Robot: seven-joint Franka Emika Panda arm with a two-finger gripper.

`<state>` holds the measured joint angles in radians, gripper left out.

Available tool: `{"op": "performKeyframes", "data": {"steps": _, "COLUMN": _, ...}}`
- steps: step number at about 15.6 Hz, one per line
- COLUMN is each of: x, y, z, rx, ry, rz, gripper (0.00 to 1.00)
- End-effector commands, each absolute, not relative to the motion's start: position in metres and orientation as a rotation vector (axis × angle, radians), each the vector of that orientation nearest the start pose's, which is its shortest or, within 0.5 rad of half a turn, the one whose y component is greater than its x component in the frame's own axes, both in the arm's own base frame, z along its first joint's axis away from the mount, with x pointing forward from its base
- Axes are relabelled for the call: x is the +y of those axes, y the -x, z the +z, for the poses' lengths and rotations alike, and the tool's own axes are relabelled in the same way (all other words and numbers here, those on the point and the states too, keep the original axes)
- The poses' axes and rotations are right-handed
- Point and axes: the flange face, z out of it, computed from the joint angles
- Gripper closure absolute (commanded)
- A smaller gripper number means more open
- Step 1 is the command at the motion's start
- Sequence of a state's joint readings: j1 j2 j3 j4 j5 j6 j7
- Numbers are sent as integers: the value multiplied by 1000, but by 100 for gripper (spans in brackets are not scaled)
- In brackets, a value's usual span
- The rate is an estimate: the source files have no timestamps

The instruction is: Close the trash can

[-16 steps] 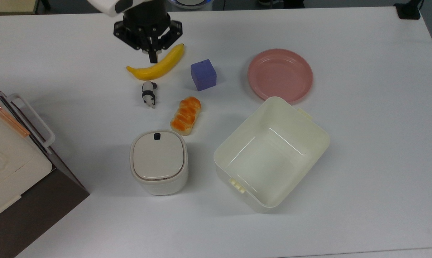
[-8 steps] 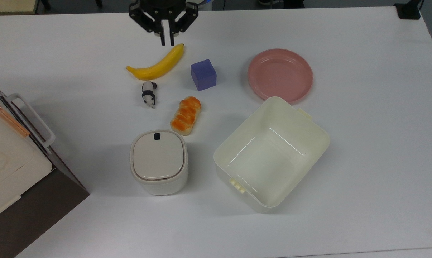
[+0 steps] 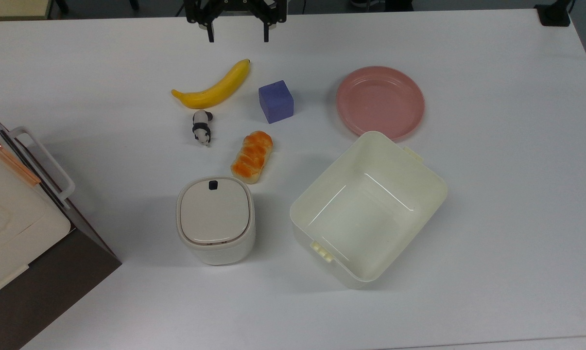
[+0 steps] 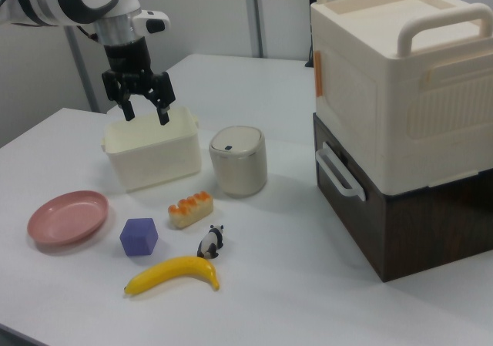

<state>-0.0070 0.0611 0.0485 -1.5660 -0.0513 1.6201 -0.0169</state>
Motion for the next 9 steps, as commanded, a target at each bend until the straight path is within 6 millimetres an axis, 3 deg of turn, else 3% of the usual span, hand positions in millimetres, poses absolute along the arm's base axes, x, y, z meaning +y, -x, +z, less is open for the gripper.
{"op": "performKeyframes", "data": {"steps": 1, "x": 22, "y": -565, "z": 599, "rx": -77, "ry": 3188, "rz": 20, "gripper": 0}}
{"op": "performKeyframes", "data": {"steps": 9, "x": 14, "y": -567, "z": 596, "rx": -50, "ry": 3189, "rz": 30, "gripper": 0}}
